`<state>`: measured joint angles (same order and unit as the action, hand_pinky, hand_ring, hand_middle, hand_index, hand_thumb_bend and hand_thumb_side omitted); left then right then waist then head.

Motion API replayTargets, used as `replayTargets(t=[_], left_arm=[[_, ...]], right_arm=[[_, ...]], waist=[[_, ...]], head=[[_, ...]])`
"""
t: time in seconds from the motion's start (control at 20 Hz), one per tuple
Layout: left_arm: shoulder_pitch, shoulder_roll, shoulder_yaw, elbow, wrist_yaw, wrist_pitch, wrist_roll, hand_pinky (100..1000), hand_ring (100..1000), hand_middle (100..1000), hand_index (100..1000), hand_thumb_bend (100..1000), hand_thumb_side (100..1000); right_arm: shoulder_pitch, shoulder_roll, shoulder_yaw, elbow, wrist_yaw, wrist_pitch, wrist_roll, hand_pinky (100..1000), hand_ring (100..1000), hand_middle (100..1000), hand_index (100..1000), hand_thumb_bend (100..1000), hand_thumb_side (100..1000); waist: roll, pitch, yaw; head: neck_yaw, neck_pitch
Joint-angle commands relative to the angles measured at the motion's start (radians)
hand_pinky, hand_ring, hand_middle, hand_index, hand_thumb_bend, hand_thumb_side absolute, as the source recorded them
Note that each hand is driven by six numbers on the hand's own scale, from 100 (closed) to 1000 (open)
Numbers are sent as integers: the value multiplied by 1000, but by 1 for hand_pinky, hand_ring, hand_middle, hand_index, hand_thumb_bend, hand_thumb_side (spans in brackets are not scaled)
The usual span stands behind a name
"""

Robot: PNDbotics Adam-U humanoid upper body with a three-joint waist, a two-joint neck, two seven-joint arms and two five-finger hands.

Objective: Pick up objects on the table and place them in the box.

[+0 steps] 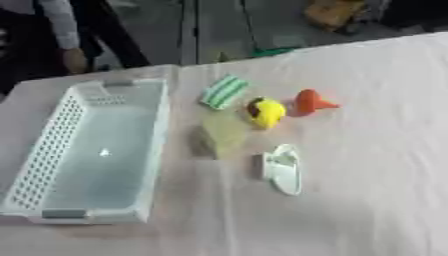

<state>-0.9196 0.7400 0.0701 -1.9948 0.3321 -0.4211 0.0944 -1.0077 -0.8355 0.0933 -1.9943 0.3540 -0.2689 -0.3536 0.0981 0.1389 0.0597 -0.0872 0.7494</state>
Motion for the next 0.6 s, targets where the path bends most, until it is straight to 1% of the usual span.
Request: replayTargets(t=[0.05, 0.15, 0.3, 0.45, 0.6], left_arm=[[-9, 17, -32, -5, 19, 82, -17, 1000, 991, 983, 1000, 100, 1000], [-14, 13, -55, -5, 35, 120, -91, 1000, 1000, 1000, 1000, 100, 1000], [-16, 18, -53, -5, 53, 137, -195, 1000, 1000, 1000, 1000, 100, 1000], [-13, 25, -41, -5, 46, 135, -245, 1000, 1000, 1000, 1000, 100, 1000], [-3, 33, -37, -5, 27, 143, -292, 1000, 1000, 1000, 1000, 100, 1000]], right_arm=[[-7, -13, 1, -6, -6, 34, 7, 991, 969, 942, 866, 100, 1000], [-8, -9, 17, -6, -11, 31, 33, 992, 972, 940, 873, 100, 1000], [-7, -7, 31, -6, -48, 26, 62, 995, 974, 952, 889, 100, 1000], [-5, -9, 30, -6, -67, 22, 84, 994, 976, 963, 918, 100, 1000], [2, -14, 27, -6, -84, 21, 83, 991, 974, 964, 925, 100, 1000]], waist=[[-2, -13, -3], [-1, -12, -4], [0, -10, -3], [0, -6, -1], [-2, -3, 1]], head=[[4, 16], [-4, 19], [-17, 20], [-20, 21], [-29, 21]])
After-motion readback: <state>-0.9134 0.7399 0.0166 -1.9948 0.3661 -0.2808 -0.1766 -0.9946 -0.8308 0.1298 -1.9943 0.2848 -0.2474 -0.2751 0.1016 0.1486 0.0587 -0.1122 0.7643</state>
